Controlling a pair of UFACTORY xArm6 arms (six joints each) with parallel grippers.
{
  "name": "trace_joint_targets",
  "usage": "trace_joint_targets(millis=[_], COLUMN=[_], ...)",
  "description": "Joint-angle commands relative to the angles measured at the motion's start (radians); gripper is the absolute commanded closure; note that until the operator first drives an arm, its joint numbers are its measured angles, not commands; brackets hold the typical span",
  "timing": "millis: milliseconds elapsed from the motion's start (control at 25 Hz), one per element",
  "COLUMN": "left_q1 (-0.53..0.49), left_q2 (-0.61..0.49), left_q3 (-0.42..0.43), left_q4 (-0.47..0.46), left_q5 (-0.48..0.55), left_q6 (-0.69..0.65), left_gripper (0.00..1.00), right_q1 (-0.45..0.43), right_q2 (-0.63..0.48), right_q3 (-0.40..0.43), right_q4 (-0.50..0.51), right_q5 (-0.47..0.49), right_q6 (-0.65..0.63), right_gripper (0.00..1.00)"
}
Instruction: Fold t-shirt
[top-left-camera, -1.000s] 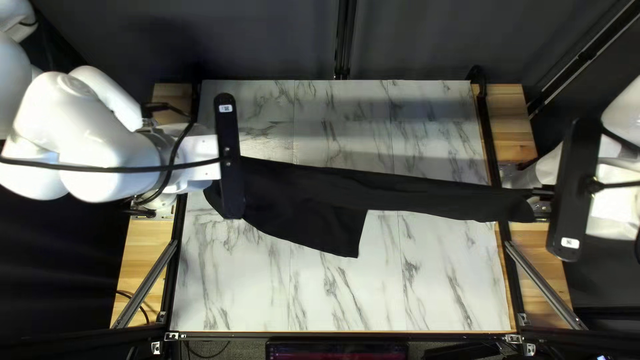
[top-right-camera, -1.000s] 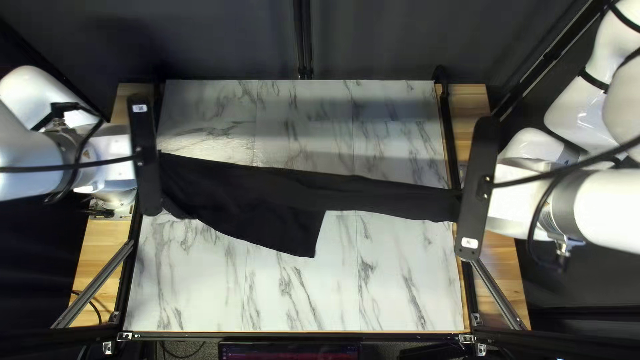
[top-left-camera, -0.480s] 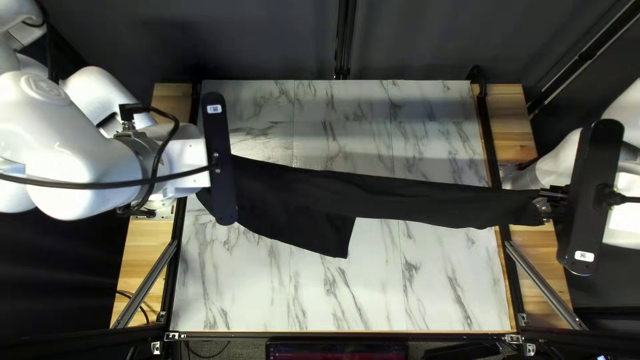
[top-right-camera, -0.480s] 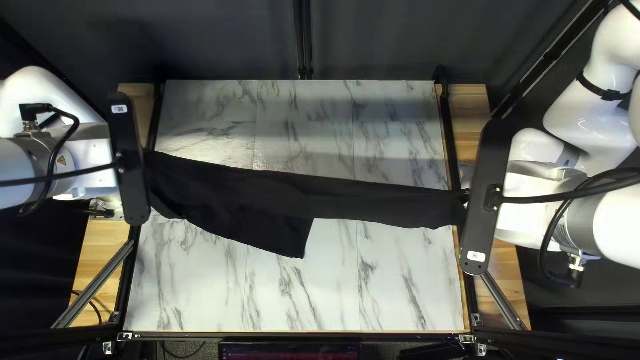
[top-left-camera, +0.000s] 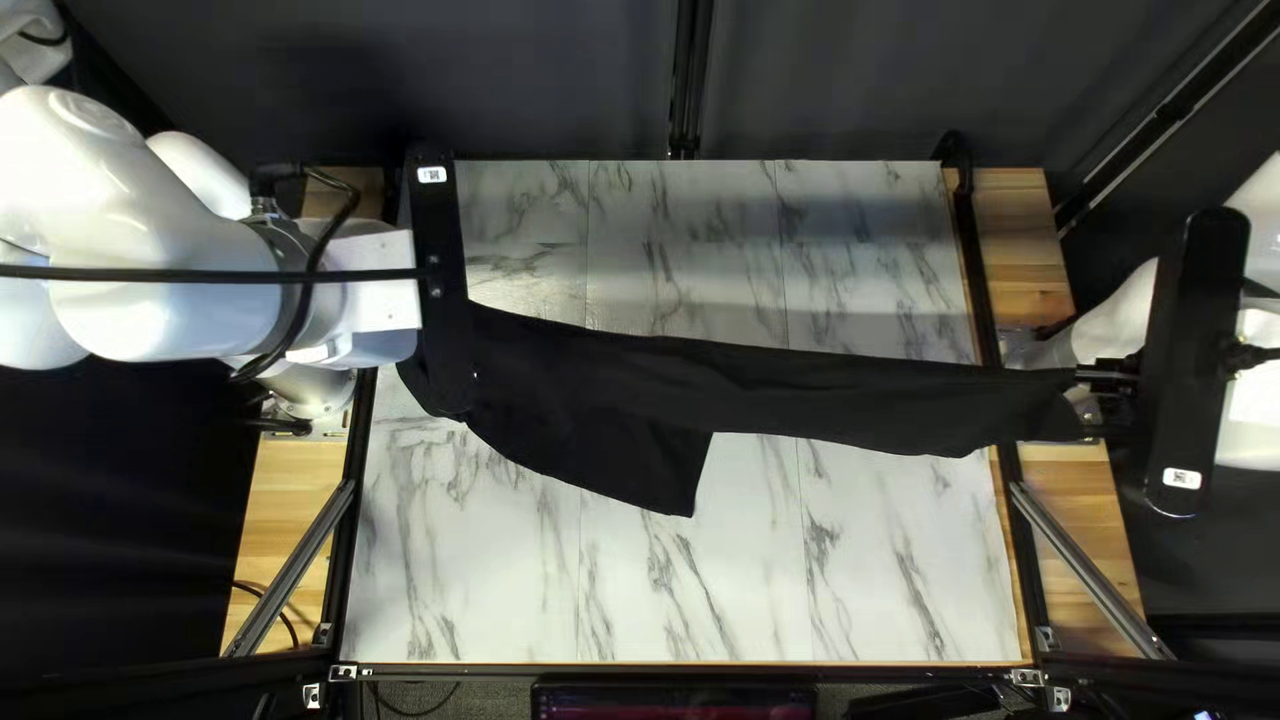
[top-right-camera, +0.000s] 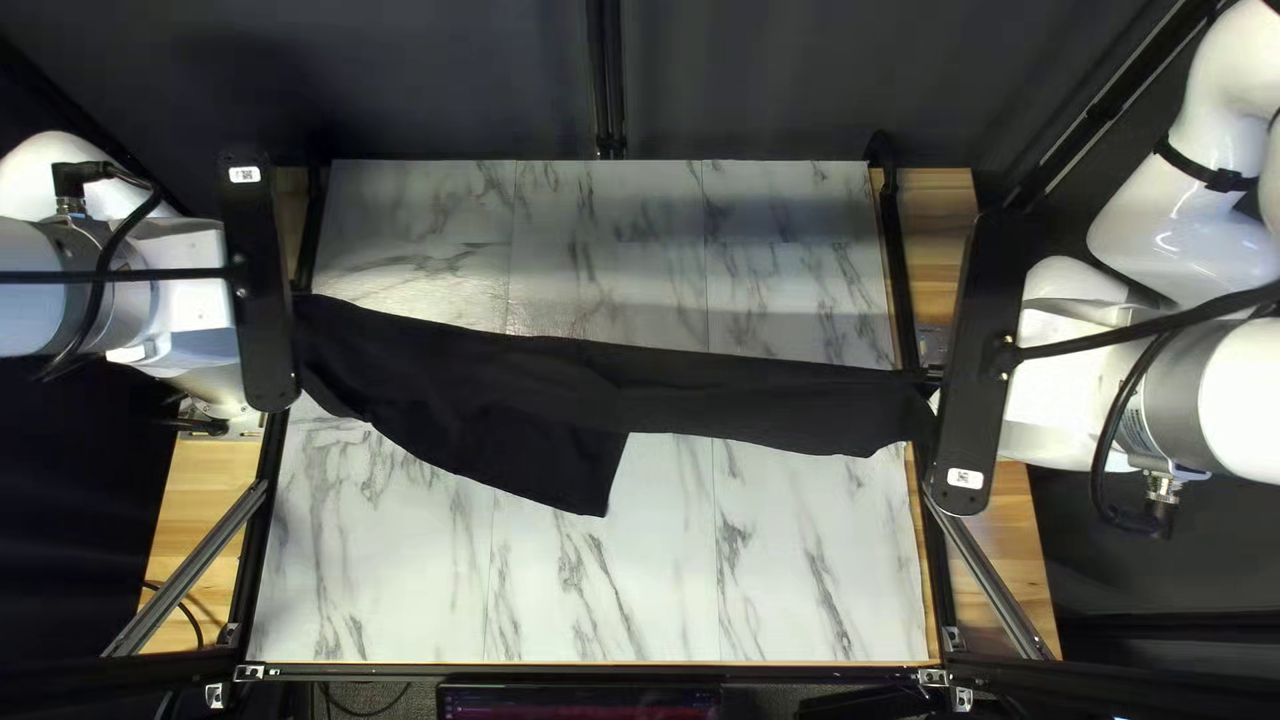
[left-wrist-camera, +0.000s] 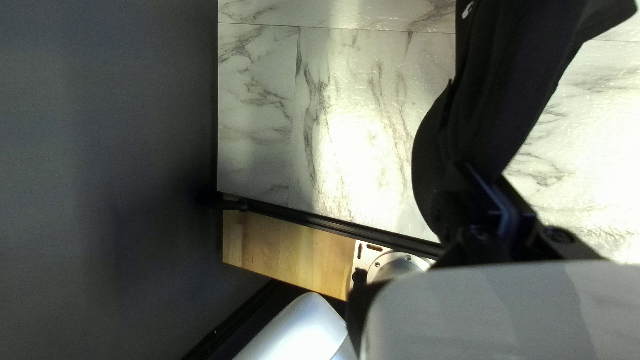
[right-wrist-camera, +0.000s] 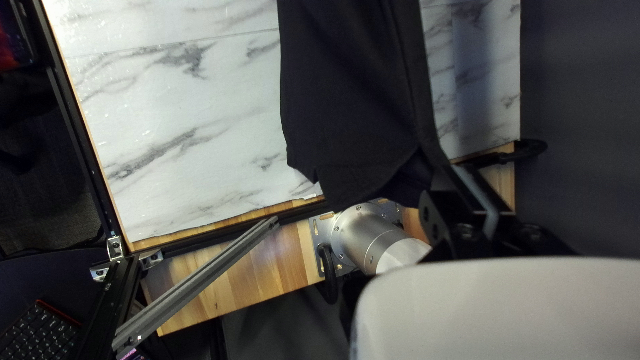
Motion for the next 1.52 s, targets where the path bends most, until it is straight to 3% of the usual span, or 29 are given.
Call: trace_joint_targets(millis=[40, 120, 480, 760, 920, 1120, 1280, 1520], left_q1=[0.000, -0.003, 0.026, -0.027, -0.081, -0.139, -0.151, -0.157], left_q2=[0.000, 0.000, 0.069, 0.122, 0.168, 0.230, 0.256, 0.258], left_q3=[0.000, -0.005, -0.177, -0.285, -0.361, -0.452, -0.495, -0.496], left_q4=[0.000, -0.011, 0.013, 0.040, 0.062, 0.090, 0.106, 0.110], left_q5=[0.000, 0.007, 0.116, 0.190, 0.237, 0.287, 0.309, 0.302], left_q6=[0.000, -0.007, 0.066, 0.044, 0.025, 0.014, 0.025, 0.024], left_gripper=[1.00, 1.00, 1.00, 1.00, 1.00, 1.00, 1.00, 1.00], right_q1=[0.000, -0.003, -0.098, -0.001, 0.061, 0.091, 0.095, 0.097], right_q2=[0.000, -0.004, -0.015, 0.060, 0.147, 0.230, 0.242, 0.231], right_q3=[0.000, -0.008, -0.082, -0.221, -0.347, -0.460, -0.478, -0.453], right_q4=[0.000, -0.009, 0.022, 0.000, -0.026, -0.057, -0.068, -0.072], right_q5=[0.000, -0.001, 0.016, 0.113, 0.182, 0.232, 0.242, 0.228], right_q6=[0.000, -0.024, -0.149, -0.080, -0.048, -0.054, -0.064, -0.063], right_gripper=[1.00, 1.00, 1.00, 1.00, 1.00, 1.00, 1.00, 1.00])
